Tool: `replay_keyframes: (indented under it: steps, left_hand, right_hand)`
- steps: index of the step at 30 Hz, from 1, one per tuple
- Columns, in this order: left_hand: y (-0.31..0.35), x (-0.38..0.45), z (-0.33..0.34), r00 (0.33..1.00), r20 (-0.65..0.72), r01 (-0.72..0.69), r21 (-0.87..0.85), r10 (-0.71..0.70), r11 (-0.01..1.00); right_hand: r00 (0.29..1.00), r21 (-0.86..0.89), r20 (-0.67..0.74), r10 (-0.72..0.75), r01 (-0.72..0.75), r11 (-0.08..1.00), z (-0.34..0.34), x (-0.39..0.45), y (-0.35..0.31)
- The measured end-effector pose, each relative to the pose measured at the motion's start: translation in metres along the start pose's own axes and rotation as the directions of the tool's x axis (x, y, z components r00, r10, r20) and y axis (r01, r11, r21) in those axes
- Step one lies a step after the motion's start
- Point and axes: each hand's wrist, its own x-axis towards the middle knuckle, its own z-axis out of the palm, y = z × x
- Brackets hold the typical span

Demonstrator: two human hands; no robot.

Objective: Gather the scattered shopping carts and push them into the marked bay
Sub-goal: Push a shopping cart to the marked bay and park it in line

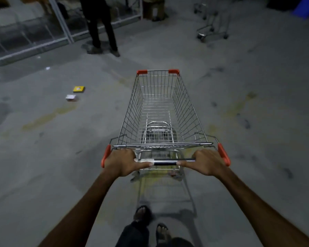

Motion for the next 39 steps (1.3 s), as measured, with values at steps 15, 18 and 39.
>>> replay_keyframes:
  steps: [15,18,39]
  left_hand:
    - [0.106,0.125,-0.054,0.880,0.138,-0.470,0.131,0.454,0.873]
    - [0.130,0.142,-0.064,0.856,0.158,-0.516,0.171,0.493,0.840]
    - [0.357,0.249,-0.087,0.683,0.182,-0.729,0.219,0.707,0.648]
  right_hand:
    - [0.885,0.186,0.117,0.451,-0.465,0.865,0.000,-0.050,0.076]
    - [0.869,0.214,0.092,0.487,-0.495,0.842,0.005,-0.055,0.089]
    - [0.655,0.249,0.040,0.754,-0.738,0.628,-0.003,-0.098,0.263]
